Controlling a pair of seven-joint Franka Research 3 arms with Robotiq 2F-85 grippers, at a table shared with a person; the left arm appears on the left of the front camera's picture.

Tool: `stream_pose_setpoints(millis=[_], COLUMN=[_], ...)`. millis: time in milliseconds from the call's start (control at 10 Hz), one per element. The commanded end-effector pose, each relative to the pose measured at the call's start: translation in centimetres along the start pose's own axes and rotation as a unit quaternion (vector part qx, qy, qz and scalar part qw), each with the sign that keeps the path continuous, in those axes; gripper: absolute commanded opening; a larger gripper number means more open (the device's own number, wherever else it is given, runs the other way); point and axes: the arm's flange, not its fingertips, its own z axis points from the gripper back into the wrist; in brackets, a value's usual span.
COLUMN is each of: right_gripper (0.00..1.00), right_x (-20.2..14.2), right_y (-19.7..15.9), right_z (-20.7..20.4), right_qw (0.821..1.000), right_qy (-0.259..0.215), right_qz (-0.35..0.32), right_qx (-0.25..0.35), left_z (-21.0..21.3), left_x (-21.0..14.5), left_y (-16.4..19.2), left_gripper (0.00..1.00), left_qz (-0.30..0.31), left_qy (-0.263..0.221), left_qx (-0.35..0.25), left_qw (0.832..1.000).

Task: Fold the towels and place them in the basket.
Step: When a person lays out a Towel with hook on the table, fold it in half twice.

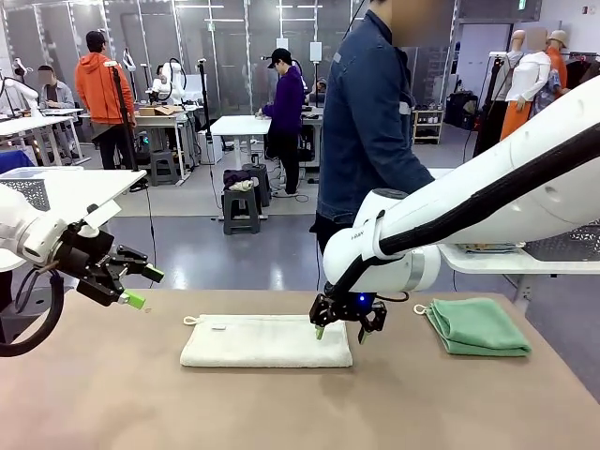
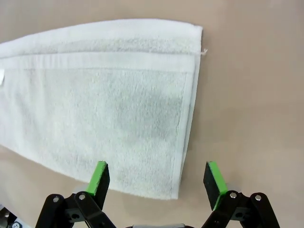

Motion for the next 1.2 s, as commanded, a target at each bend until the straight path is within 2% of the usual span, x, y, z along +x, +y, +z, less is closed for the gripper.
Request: stream_pose_setpoints(millis=[0,100,200,500,600,800,900,1100], right_gripper=[1.00,0.80,0.90,0.90,0.70,0.70,0.66,0.46], right_x=[0.9,1.2,1.5,2.0,2.1,2.2,2.2,2.2], right_y=[1.0,1.0,1.1,1.2,1.2,1.3,1.3,1.2], right_z=[-0.7,-1.1,-1.5,-2.6,-2.9,-3.4,-3.5,-3.9], right_qw=[1.000,1.000,0.999,0.998,0.998,0.998,0.997,0.996], right_qy=[-0.020,-0.019,-0.021,-0.023,-0.023,-0.021,-0.022,-0.021], right_qz=[-0.010,-0.013,-0.019,-0.024,-0.030,-0.033,-0.036,-0.038], right_qx=[-0.015,-0.018,-0.026,-0.046,-0.050,-0.053,-0.059,-0.072], left_z=[0.2,0.2,0.2,0.2,0.2,0.2,0.2,0.2], left_x=[0.2,0.2,0.2,0.2,0.2,0.2,0.2,0.2], left_y=[0.0,0.0,0.0,0.0,0.0,0.0,0.0,0.0], left_gripper=[0.98,0.98,0.98,0.98,0.98,0.98,0.98,0.98], left_qz=[-0.004,-0.004,-0.004,-0.004,-0.004,-0.004,-0.004,-0.004], left_qy=[0.005,0.005,0.005,0.005,0.005,0.005,0.005,0.005], left_qx=[0.001,0.001,0.001,0.001,0.001,0.001,0.001,0.001], left_qw=[1.000,1.000,1.000,1.000,1.000,1.000,1.000,1.000])
